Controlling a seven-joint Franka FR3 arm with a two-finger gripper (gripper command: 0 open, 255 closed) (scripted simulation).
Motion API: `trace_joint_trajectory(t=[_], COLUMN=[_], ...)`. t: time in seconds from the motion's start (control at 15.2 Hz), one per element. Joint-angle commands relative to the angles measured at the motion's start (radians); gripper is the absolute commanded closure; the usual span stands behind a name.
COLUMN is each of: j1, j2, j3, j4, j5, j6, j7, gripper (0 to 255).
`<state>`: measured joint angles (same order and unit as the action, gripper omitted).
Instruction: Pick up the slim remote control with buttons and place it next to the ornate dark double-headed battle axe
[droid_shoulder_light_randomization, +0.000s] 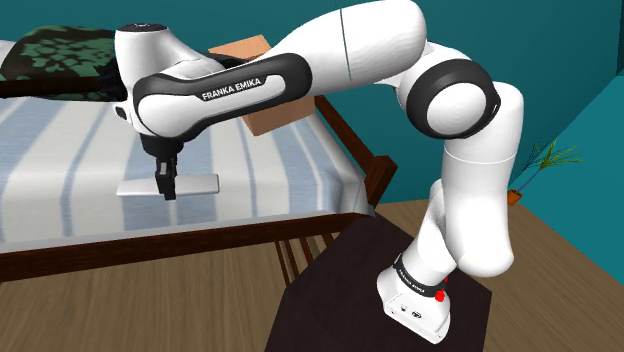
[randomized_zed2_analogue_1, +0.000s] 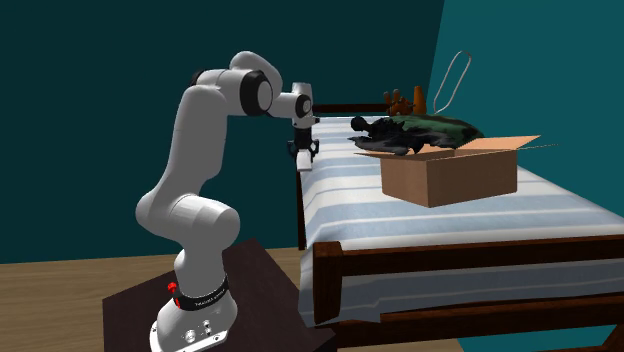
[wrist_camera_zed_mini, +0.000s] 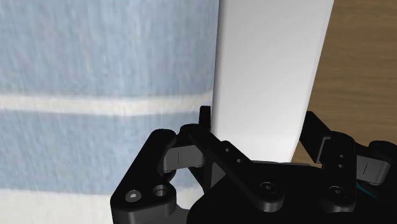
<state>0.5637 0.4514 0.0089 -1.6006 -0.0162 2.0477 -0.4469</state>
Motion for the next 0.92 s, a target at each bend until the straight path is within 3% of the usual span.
trace_joint_trajectory(t=[0.0,0.59,0.66,0.86], j1=[0.001,0.001,0.001,0.001], j2=[0.012,0.017,0.017,0.017], j3=[0.0,0.0,0.0,0.0], j4=[-0.009,-0.014,-0.014,-0.014], j5=[0.0,0.0,0.0,0.0], j6=[0.022,0.031,0.031,0.031], j7=[0.001,0.001,0.001,0.001], gripper=[255,255,0,0])
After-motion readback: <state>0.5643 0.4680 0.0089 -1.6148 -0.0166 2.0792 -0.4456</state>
